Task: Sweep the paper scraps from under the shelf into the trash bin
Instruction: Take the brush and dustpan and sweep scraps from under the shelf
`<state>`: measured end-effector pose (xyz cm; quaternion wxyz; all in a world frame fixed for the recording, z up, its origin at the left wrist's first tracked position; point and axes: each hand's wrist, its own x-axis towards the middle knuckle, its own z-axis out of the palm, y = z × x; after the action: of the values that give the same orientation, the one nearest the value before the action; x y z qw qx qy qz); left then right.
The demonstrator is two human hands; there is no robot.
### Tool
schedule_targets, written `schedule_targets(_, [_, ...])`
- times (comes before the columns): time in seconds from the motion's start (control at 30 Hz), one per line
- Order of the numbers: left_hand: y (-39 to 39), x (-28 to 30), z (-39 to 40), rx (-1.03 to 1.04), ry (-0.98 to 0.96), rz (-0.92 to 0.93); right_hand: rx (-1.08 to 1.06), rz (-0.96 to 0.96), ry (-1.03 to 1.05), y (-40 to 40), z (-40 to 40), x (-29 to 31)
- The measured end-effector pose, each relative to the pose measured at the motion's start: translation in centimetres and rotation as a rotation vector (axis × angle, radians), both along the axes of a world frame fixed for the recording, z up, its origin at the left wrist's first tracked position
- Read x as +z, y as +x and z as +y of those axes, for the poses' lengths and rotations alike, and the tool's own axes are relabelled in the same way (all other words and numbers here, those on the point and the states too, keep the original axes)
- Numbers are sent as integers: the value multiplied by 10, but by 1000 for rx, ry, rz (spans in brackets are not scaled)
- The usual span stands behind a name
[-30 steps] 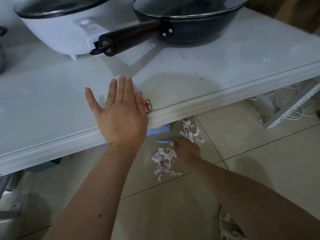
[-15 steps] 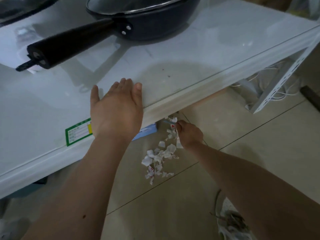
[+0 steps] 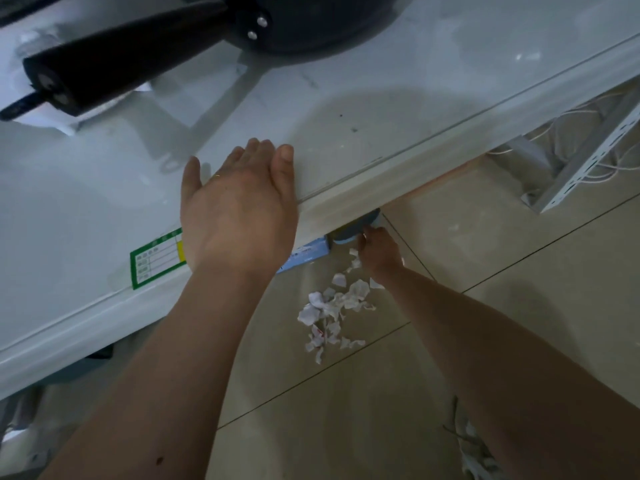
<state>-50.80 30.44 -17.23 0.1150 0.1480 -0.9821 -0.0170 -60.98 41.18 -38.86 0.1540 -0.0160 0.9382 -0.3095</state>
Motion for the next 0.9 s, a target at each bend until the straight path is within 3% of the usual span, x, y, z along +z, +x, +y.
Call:
schedule_targets(0.7, [-3, -2, 0, -26, -84, 83, 84, -176, 49, -30, -29, -20])
schedule_targets(0.9, [-3, 0, -1, -31, -76, 78, 278, -162, 295, -16, -23, -7])
